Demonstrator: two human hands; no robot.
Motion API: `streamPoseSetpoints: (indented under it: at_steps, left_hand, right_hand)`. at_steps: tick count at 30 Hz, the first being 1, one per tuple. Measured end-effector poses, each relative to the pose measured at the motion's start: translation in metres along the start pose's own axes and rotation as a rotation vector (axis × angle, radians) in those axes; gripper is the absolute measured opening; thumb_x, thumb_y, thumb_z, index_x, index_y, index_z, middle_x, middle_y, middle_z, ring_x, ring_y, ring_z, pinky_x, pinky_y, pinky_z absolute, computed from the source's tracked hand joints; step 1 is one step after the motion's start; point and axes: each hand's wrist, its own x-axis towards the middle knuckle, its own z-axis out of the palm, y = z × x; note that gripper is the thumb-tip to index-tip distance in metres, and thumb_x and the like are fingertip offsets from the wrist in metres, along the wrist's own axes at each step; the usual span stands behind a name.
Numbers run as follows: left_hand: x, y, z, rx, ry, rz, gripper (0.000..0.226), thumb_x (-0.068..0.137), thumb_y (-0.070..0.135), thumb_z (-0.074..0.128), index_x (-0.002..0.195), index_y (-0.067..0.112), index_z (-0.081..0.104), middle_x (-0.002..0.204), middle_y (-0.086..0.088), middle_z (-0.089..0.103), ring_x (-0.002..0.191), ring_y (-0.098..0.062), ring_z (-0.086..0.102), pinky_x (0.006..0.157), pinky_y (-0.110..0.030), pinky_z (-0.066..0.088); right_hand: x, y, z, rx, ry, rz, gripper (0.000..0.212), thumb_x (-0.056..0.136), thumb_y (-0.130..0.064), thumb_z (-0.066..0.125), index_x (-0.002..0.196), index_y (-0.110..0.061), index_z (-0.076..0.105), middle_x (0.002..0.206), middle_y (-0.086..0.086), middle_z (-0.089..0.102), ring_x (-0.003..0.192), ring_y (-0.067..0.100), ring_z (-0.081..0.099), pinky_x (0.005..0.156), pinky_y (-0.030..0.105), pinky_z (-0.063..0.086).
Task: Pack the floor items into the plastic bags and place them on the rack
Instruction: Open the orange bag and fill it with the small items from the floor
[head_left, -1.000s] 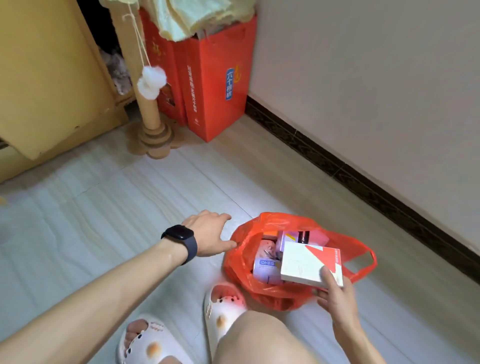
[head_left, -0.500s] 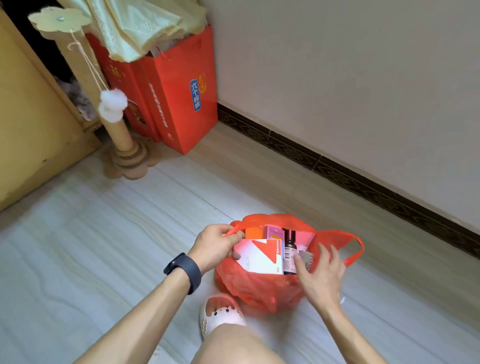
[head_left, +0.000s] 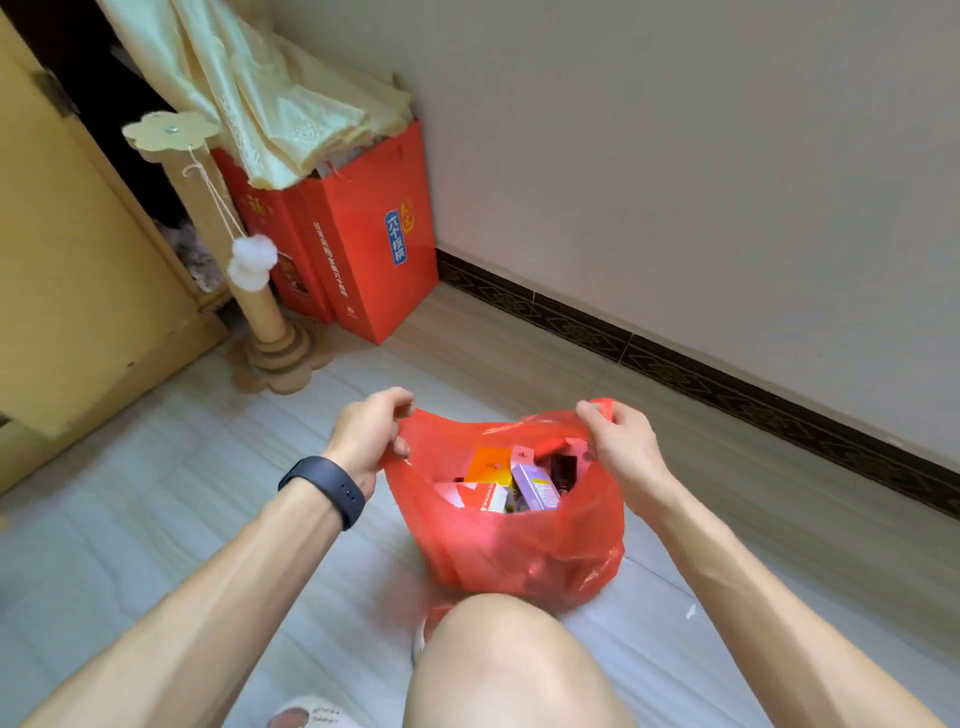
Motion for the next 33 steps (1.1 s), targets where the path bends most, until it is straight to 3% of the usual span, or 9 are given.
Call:
streamPoseSetpoints:
  at_steps: [2, 5, 9, 14, 20, 25, 27, 29, 33]
  left_hand:
    - [-0.007, 0.013, -0.024, -0.009, 0.039, -0.001, 0.025, 0.089, 0.025, 0.060, 0.070, 0.012, 0.052, 0.036, 0.005, 0.028, 0.030, -0.013, 0.036, 0.056, -0.028, 0.039]
    - [-0.024, 0.030, -0.069, 0.028, 0.096, 0.054, 0.025, 0.088, 0.025, 0.064, 0.068, 0.016, 0.050, 0.042, 0.004, 0.039, 0.036, -0.014, 0.044, 0.055, -0.025, 0.041]
    - [-0.051, 0.031, -0.120, 0.060, 0.150, 0.075, 0.019, 0.091, 0.020, 0.062, 0.075, 0.012, 0.056, 0.054, -0.003, 0.056, 0.048, -0.019, 0.057, 0.046, -0.020, 0.047]
    - [-0.061, -0.001, -0.178, 0.067, 0.335, 0.102, 0.018, 0.091, 0.020, 0.062, 0.076, 0.011, 0.060, 0.056, -0.002, 0.063, 0.048, -0.014, 0.061, 0.047, -0.020, 0.043]
    - [-0.064, -0.049, -0.233, 0.085, 0.416, 0.095, 0.017, 0.086, 0.014, 0.068, 0.070, 0.009, 0.063, 0.066, -0.007, 0.067, 0.067, -0.024, 0.061, 0.066, -0.031, 0.043]
    - [-0.056, -0.088, -0.239, 0.255, 0.538, 0.200, 0.020, 0.072, 0.033, 0.075, 0.074, 0.020, 0.058, 0.080, 0.003, 0.063, 0.085, -0.023, 0.060, 0.080, -0.039, 0.045]
    - [-0.048, -0.100, -0.231, 0.346, 0.583, 0.282, 0.020, 0.076, 0.027, 0.078, 0.084, 0.028, 0.060, 0.098, 0.003, 0.059, 0.102, -0.021, 0.054, 0.091, -0.036, 0.042]
    - [-0.039, -0.113, -0.222, 0.400, 0.648, 0.301, 0.035, 0.076, 0.029, 0.079, 0.103, 0.023, 0.058, 0.112, -0.002, 0.055, 0.112, -0.022, 0.049, 0.099, -0.035, 0.038]
    - [-0.028, -0.146, -0.216, 0.421, 0.724, 0.270, 0.086, 0.068, 0.045, 0.083, 0.132, 0.011, 0.038, 0.132, -0.005, 0.042, 0.126, -0.026, 0.040, 0.103, -0.030, 0.032]
  right_hand:
    - [-0.020, -0.044, 0.016, 0.011, -0.133, -0.134, 0.046, 0.083, -0.054, 0.061, 0.087, -0.009, 0.070, 0.057, -0.007, 0.050, 0.053, 0.014, 0.046, 0.056, 0.028, 0.041]
    - [-0.047, -0.068, 0.035, 0.025, -0.211, -0.248, 0.038, 0.091, -0.051, 0.057, 0.080, -0.020, 0.074, 0.048, -0.012, 0.050, 0.043, 0.004, 0.048, 0.048, 0.015, 0.037]
    - [-0.066, -0.071, 0.078, -0.181, -0.292, -0.248, 0.035, 0.094, -0.040, 0.056, 0.070, -0.021, 0.072, 0.055, -0.011, 0.062, 0.059, 0.009, 0.055, 0.059, 0.026, 0.041]
    - [-0.076, -0.075, 0.142, -0.185, -0.298, -0.267, 0.035, 0.093, -0.035, 0.056, 0.080, -0.006, 0.070, 0.065, 0.007, 0.067, 0.066, 0.027, 0.058, 0.066, 0.037, 0.048]
    - [-0.087, -0.077, 0.197, -0.301, -0.401, -0.410, 0.039, 0.093, -0.037, 0.058, 0.068, -0.007, 0.052, 0.063, -0.012, 0.070, 0.048, 0.003, 0.046, 0.049, 0.023, 0.033]
    - [-0.078, -0.055, 0.206, -0.275, -0.454, -0.455, 0.043, 0.091, -0.039, 0.066, 0.065, -0.010, 0.046, 0.059, -0.010, 0.043, 0.059, 0.011, 0.041, 0.061, 0.033, 0.035]
    - [-0.069, -0.044, 0.204, -0.278, -0.450, -0.488, 0.028, 0.088, -0.036, 0.071, 0.070, -0.016, 0.062, 0.076, -0.009, 0.057, 0.076, 0.012, 0.055, 0.074, 0.033, 0.042]
    - [-0.063, -0.032, 0.205, -0.313, -0.460, -0.525, 0.009, 0.083, -0.034, 0.076, 0.079, -0.032, 0.068, 0.094, -0.010, 0.060, 0.093, 0.006, 0.058, 0.083, 0.033, 0.046]
    - [-0.063, 0.005, 0.210, -0.365, -0.311, -0.507, 0.044, 0.068, -0.053, 0.081, 0.091, -0.029, 0.052, 0.099, -0.014, 0.049, 0.096, 0.011, 0.052, 0.080, 0.033, 0.044]
